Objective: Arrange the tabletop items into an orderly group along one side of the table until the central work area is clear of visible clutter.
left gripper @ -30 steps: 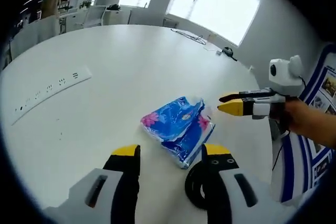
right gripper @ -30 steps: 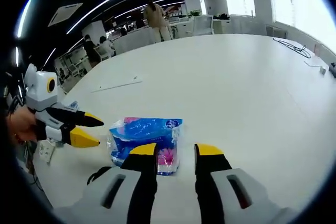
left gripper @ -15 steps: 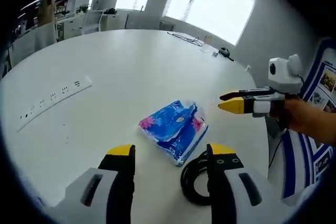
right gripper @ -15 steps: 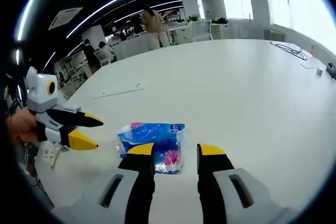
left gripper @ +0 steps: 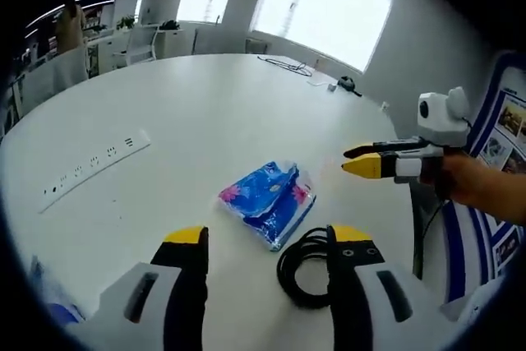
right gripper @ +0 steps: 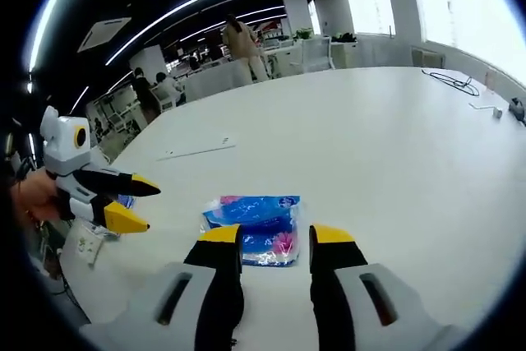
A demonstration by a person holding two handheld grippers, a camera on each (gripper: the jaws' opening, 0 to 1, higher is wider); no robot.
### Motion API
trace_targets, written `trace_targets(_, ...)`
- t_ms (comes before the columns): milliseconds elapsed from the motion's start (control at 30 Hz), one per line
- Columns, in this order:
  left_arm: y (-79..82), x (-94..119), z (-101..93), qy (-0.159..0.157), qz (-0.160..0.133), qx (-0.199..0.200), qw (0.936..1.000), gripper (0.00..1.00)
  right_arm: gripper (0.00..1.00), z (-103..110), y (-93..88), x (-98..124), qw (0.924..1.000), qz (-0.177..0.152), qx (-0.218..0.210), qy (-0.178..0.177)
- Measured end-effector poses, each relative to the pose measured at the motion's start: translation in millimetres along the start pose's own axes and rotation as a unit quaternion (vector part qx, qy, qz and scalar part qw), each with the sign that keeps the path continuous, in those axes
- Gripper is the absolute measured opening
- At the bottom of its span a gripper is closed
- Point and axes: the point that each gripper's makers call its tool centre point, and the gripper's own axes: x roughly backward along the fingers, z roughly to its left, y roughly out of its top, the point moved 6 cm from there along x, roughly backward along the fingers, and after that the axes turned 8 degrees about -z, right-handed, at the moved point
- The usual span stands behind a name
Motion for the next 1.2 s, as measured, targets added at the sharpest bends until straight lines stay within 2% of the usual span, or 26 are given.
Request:
trace_targets(233, 2.5, 19.5, -1.6, 0.004, -0.009, -0.002, 0.9999, 0.59, 0.31, 16.3, 4.7, 8.7, 0.9999, -0.009, -0.003, 0.008)
trace_targets(600, -4.0, 53.6, -0.9, 0.014, -0.014, -0.004, 0.9998, 0.58, 0.31, 42.7, 4.6, 19.8, 0.9995, -0.016, -0.011, 0.023)
trace_targets(1200, -16.2, 132.4, 14.0, 0.048, -0.026, -0.006, 0.9985, 0.57, 0.3, 103.8, -4.3, 29.0, 0.9981, -0.021, -0.02, 0.055)
